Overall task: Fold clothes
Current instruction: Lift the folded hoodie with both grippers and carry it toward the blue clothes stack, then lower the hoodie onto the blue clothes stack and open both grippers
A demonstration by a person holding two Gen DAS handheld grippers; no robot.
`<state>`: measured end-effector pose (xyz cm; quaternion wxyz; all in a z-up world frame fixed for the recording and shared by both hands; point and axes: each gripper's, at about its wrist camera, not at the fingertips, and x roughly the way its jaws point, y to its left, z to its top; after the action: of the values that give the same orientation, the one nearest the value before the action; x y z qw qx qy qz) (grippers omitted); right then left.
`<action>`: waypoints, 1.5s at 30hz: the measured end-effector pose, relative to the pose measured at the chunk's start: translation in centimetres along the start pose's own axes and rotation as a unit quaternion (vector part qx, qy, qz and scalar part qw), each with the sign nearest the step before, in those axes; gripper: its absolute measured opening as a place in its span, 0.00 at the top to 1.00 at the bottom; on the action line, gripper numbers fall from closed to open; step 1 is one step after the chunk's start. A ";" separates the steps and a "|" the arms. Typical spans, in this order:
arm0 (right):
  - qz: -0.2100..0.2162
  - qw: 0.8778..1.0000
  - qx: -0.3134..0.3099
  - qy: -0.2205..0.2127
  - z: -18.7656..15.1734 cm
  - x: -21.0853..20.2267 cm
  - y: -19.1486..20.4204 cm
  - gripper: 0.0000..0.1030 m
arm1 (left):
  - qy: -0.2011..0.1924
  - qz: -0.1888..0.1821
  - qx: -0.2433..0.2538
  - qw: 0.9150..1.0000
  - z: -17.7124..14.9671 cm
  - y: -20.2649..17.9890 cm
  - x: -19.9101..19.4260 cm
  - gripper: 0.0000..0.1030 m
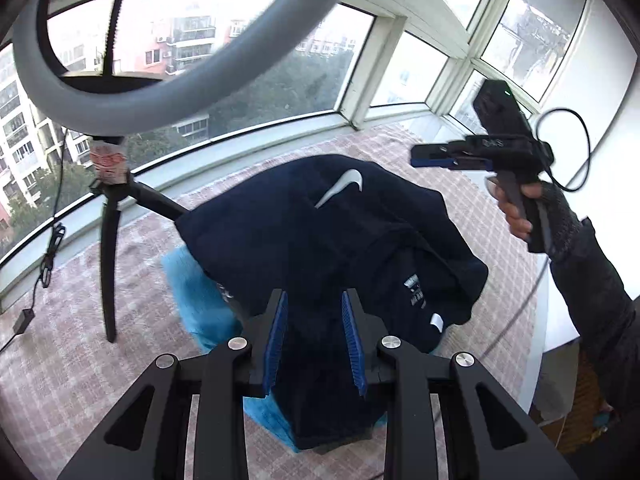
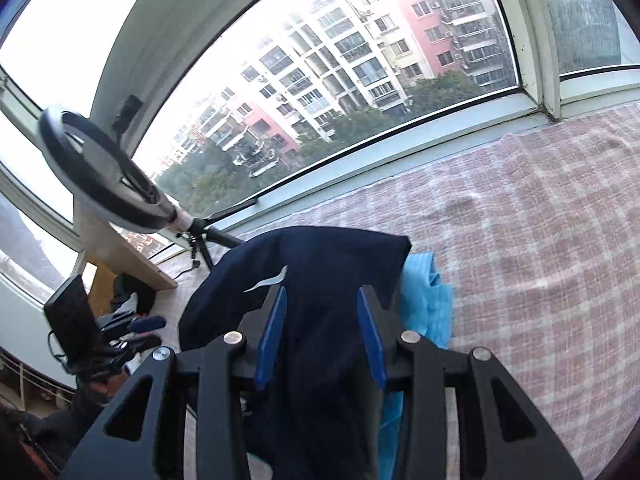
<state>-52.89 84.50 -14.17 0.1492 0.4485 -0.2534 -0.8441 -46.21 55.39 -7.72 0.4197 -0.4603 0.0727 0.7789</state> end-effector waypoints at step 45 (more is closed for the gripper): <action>-0.170 0.985 -0.013 0.017 -13.4 -8.3 2.4 0.71 | 0.110 0.008 -0.002 0.994 -9.0 2.3 -1.2 0.73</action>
<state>-37.10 82.57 -13.51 0.0135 0.4974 -0.1601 -0.8525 -41.66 48.74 -12.52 0.4016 -0.5434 0.1206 0.7273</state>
